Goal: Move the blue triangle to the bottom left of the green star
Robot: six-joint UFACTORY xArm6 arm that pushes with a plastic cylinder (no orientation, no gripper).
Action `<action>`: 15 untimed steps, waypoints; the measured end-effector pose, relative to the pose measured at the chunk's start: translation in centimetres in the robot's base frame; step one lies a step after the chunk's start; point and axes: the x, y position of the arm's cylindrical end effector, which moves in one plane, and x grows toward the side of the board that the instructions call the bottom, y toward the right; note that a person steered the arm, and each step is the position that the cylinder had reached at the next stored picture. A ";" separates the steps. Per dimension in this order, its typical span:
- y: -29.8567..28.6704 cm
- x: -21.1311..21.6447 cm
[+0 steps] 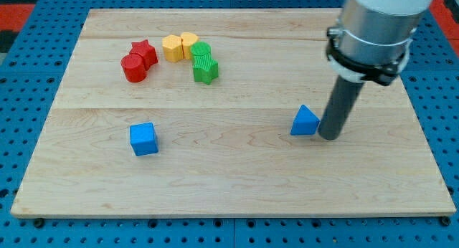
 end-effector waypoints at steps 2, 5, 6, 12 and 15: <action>-0.8 -3.6; -9.7 -6.4; -12.5 -7.7; -16.0 -4.0; -19.8 -7.6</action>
